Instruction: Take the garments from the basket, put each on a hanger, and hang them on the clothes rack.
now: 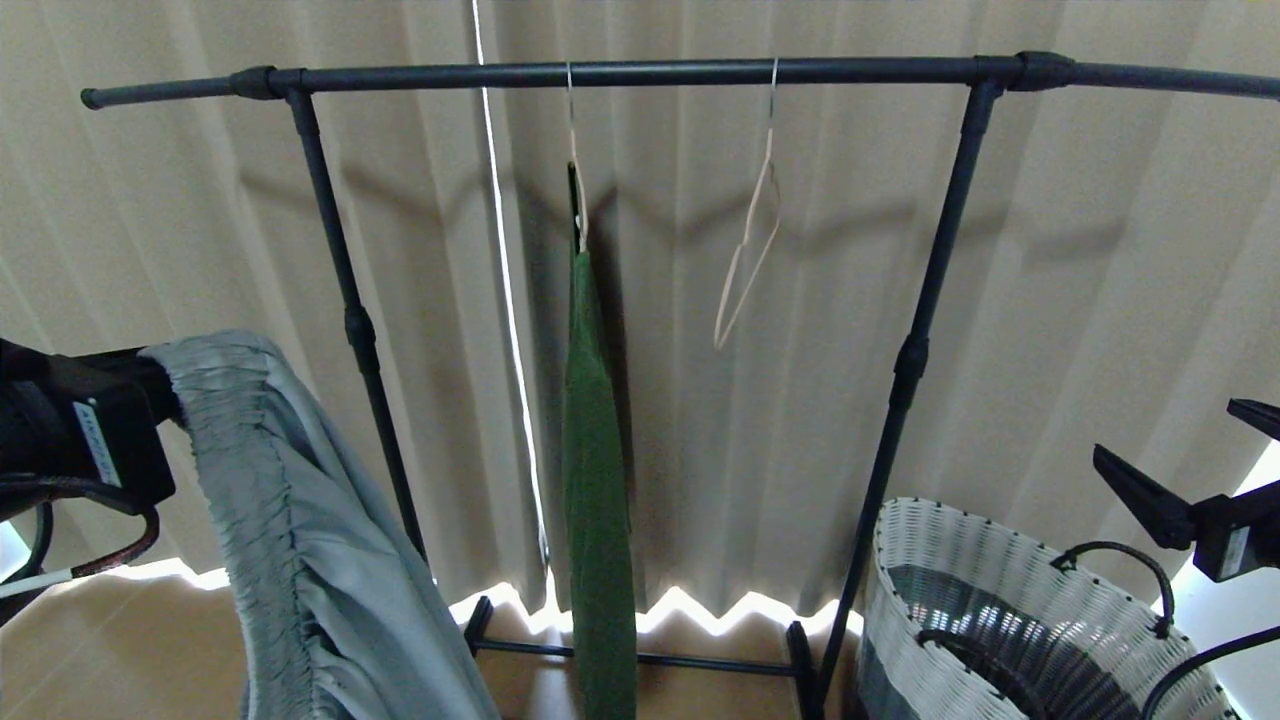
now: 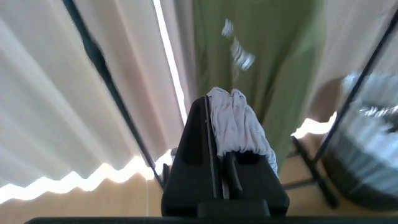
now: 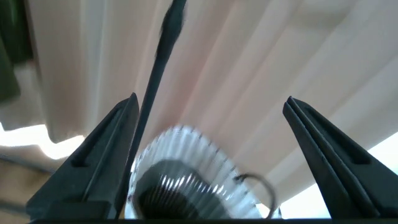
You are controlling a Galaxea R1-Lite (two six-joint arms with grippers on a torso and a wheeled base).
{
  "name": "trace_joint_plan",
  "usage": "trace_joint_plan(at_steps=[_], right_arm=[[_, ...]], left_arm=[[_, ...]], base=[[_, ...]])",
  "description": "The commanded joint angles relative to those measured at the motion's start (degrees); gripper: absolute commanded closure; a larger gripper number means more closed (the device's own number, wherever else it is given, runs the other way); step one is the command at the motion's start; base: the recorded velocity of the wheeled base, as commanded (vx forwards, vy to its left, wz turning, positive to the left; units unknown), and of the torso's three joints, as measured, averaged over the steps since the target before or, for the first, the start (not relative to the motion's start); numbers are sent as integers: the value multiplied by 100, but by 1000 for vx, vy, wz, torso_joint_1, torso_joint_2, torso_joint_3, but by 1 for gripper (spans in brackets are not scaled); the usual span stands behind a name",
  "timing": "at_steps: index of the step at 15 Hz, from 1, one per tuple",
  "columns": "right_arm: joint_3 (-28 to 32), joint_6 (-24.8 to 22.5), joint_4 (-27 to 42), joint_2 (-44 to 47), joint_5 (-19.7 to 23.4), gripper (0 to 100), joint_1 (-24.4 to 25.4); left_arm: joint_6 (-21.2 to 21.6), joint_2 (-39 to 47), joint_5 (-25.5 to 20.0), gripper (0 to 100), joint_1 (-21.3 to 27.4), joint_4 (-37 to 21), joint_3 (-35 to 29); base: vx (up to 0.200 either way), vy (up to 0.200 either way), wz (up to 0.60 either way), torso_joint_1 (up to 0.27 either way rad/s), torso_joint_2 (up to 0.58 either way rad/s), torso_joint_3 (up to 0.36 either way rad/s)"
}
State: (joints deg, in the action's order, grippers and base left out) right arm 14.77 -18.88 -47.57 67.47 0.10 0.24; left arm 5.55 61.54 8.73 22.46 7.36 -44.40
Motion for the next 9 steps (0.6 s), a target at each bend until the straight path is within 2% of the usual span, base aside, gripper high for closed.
trace_joint_plan(at_steps=[1,9], right_arm=[[17,-1,2,20,-1,0,2],[8,-1,2,29,-1,0,2]], left_arm=[[-1,25,6,100,-4,-7,19],[87,-10,15,100,-4,2,36]], base=[[0,0,0,183,-500,-300],[0,0,0,195,-484,-281]])
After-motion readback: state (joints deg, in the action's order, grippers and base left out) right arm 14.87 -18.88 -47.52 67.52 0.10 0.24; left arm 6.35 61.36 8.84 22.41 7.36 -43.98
